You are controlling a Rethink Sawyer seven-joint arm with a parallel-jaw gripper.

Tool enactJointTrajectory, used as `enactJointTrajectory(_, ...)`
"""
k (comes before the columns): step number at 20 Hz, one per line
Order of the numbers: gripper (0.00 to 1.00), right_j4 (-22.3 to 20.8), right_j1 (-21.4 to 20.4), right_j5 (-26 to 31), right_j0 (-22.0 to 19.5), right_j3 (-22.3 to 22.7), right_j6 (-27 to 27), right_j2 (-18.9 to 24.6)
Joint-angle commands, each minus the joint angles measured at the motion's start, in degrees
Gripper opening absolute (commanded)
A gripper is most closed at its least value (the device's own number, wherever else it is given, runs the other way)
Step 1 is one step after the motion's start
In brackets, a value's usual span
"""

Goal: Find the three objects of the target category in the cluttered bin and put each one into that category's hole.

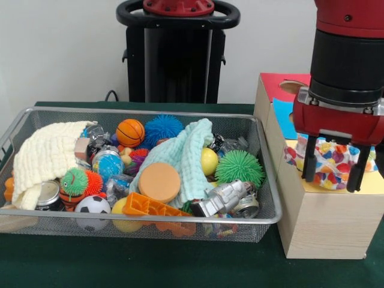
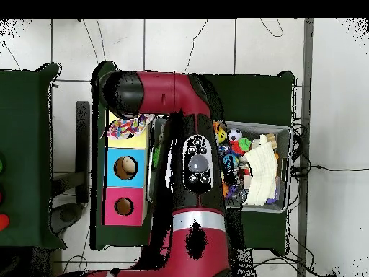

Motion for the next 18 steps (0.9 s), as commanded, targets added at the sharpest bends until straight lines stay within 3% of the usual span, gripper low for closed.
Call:
enactJointTrajectory(1, 1.00, -2.4, -2.9, 7.6, -1.7, 10.5, -8.1, 3.7)
enactJointTrajectory(11, 1.00, -2.1, -3.3, 6.4, -2.0, 14.7, -6.7, 5.1)
enactJointTrajectory(18, 1.00, -2.9, -2.0, 5.8, -2.2, 13.5, -6.4, 5.5)
